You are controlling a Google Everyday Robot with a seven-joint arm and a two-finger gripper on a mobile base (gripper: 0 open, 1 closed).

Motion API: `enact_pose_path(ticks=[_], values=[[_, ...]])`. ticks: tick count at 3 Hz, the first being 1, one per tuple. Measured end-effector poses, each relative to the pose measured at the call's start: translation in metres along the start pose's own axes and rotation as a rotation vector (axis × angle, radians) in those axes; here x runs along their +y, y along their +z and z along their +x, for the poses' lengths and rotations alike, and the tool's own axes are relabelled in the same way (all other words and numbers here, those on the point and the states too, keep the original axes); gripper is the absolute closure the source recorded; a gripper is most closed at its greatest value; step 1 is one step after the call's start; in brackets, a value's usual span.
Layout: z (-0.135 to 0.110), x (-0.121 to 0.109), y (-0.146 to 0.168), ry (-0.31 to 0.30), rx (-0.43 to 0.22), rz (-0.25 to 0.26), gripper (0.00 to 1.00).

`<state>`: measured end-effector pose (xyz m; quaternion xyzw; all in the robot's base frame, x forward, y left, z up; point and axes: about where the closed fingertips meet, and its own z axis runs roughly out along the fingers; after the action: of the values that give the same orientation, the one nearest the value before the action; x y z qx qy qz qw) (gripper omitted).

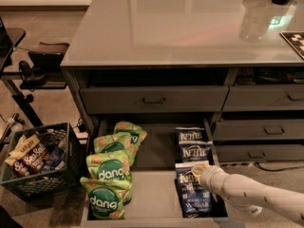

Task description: Pick blue chip bag from middle drawer and place on counter

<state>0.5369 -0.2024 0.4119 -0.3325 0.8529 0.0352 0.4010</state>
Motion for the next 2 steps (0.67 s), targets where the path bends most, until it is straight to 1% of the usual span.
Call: enact_pose_path(ticks=[1,2], values=[[0.0000,0.0001,-0.0001,0.000,0.000,0.000,0.91],[-0.0013,0.0071,-0.0071,-0.004,0.014,-0.019,0.72]])
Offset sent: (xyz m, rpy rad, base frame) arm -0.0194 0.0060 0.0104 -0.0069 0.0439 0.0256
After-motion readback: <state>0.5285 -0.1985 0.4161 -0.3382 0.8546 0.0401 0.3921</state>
